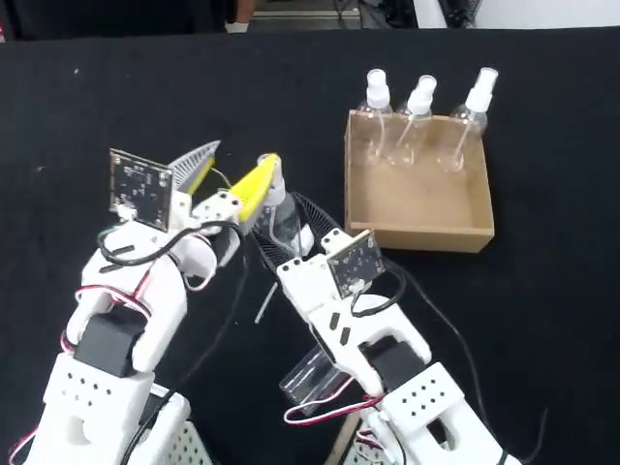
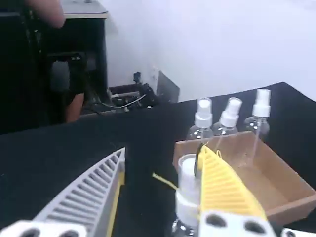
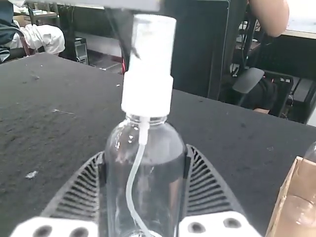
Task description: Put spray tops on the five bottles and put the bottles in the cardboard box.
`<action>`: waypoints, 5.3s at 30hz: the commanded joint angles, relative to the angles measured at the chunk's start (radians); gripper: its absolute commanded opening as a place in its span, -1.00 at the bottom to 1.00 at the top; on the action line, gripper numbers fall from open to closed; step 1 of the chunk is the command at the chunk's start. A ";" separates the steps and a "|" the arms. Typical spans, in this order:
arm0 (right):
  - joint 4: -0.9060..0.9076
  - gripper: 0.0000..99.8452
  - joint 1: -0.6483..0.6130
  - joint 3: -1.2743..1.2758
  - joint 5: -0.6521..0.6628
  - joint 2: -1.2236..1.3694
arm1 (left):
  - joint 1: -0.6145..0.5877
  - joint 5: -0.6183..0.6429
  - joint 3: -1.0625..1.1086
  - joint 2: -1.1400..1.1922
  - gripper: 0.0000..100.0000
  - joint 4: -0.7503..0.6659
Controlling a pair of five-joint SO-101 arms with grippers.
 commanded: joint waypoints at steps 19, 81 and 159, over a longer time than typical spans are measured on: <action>-0.023 -0.98 0.018 -0.022 -0.005 -0.016 | -0.291 0.055 0.209 -0.110 -0.54 -0.026; -0.451 -0.98 1.350 -0.332 0.213 0.768 | -0.312 0.279 0.769 -0.109 -0.54 -0.523; -1.656 -0.41 1.339 0.082 0.158 1.190 | -0.312 0.279 0.762 -0.109 -0.54 -0.526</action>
